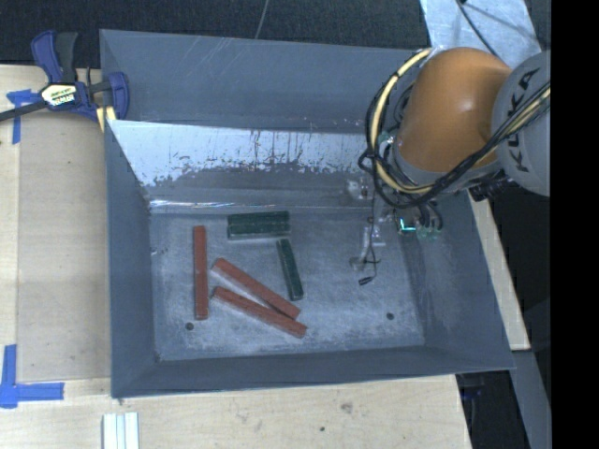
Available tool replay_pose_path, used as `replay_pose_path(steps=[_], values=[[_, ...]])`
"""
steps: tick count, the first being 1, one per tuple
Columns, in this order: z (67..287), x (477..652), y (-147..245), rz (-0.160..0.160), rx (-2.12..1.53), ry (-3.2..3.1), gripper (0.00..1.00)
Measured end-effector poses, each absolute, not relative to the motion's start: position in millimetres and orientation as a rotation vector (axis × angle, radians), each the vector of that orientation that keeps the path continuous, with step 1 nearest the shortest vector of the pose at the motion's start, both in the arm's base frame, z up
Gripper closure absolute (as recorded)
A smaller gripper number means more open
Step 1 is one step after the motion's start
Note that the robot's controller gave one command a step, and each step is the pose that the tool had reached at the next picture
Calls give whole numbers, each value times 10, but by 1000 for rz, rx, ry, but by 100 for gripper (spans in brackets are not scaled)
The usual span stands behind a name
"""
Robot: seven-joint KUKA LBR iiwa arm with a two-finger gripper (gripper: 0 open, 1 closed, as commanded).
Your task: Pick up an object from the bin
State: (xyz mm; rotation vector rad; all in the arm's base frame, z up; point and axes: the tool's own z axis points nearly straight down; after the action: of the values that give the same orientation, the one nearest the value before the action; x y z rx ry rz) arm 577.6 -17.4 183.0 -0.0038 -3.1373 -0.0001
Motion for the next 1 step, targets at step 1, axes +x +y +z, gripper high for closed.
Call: replay_pose_path(steps=[1], values=[[1872, 5794, -174, 1, -3, -3145, 0]])
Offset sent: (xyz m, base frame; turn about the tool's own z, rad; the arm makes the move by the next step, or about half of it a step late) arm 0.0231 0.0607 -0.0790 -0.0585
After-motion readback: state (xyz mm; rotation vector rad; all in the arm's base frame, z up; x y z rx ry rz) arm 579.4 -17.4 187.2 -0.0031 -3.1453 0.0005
